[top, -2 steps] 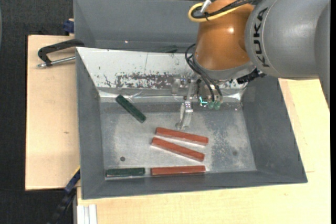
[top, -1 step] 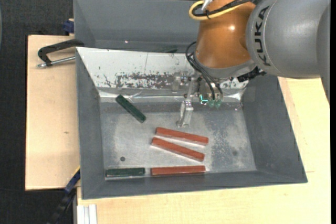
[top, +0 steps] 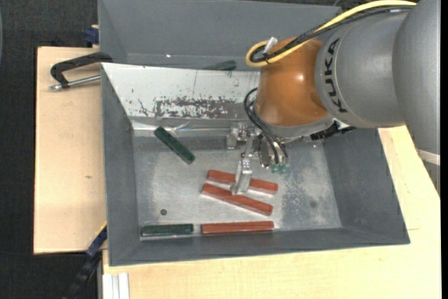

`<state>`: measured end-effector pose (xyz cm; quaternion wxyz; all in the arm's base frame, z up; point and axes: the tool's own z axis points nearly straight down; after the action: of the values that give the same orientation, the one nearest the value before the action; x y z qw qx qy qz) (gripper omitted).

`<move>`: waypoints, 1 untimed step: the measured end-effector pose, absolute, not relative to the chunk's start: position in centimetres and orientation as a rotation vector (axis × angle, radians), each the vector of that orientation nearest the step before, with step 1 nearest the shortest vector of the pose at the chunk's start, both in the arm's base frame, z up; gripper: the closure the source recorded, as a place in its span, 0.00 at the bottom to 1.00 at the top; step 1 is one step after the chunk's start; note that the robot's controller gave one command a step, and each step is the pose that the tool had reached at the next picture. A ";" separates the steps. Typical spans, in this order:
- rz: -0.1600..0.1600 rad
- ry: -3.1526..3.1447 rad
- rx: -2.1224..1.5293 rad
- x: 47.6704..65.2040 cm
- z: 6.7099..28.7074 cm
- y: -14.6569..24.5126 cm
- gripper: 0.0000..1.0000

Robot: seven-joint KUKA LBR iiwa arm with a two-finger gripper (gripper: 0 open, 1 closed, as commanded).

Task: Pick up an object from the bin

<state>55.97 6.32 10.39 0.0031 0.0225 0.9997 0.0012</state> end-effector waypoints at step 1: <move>0.003 3.130 0.255 54.4 8.2 9.7 1.00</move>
Offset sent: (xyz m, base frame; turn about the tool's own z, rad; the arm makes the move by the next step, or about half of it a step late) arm 0.0000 0.0000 0.0000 0.0000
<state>54.35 9.66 8.20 0.0004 0.0811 0.9967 0.0011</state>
